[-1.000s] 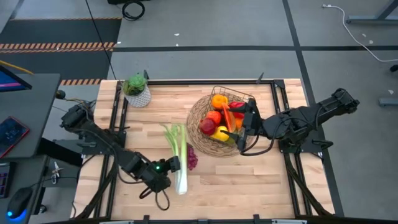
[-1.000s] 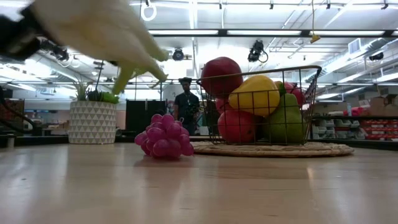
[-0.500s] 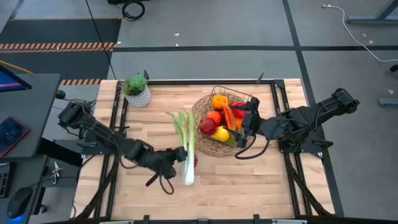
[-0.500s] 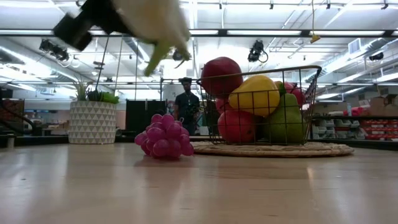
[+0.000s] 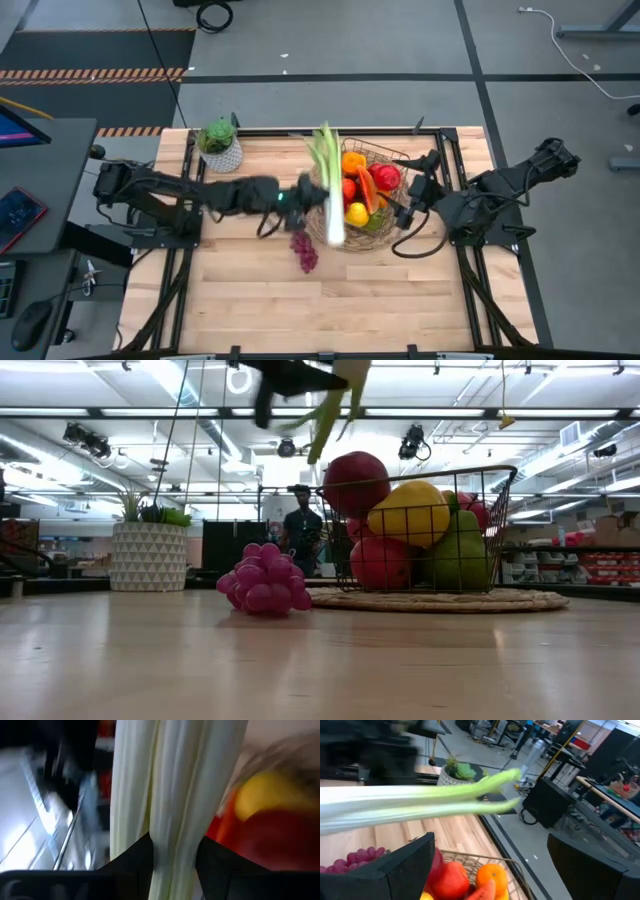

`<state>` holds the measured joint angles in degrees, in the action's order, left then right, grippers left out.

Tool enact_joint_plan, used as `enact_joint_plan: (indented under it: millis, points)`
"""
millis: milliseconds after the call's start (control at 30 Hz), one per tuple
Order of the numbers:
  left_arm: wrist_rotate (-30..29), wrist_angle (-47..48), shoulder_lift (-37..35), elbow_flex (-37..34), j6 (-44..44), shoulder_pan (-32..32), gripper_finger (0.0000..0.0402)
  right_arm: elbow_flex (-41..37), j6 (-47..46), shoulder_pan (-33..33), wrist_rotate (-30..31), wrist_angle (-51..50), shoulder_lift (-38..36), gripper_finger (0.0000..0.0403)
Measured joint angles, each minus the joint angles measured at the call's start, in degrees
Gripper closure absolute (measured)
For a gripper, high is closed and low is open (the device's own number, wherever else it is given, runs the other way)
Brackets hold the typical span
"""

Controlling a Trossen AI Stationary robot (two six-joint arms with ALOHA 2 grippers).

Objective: Build produce basket
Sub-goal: Put the green celery into the gold wire basket

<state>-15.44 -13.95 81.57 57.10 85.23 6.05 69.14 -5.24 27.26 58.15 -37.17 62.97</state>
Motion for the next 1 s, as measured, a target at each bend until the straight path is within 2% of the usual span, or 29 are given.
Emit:
enact_joint_plan:
  millis: [100,233,333,433,667,833,1000]
  points:
    - [-1.3,-6.6,2.1,0.5,-0.7,-4.9,0.0269,0.0,-1.2,1.3,1.8,-1.4,-1.3,0.0014]
    - [-5.3,-6.1,6.9,7.7,-6.3,-9.4,0.0269,0.0,-1.3,2.1,2.5,-1.5,-2.6,0.0014]
    - [-9.4,0.7,11.4,16.1,-11.7,-11.8,0.0269,0.0,-1.2,2.3,2.4,-1.5,-2.9,0.0014]
    - [-13.2,11.6,16.0,25.6,-15.8,-13.4,0.0269,0.0,-1.1,2.3,2.5,-1.7,-3.0,0.0014]
    - [-13.9,31.6,25.7,42.2,-24.3,-16.0,0.0269,0.0,-2.6,2.3,2.4,-3.9,-3.0,0.0014]
    - [-14.4,40.9,30.8,49.0,-29.0,-16.9,0.0269,0.0,-2.7,2.7,2.9,-4.5,-3.2,0.0014]
    - [-14.6,41.1,33.7,49.9,-28.6,-17.2,0.0269,0.0,-5.6,5.2,8.7,-9.4,-4.2,0.0014]
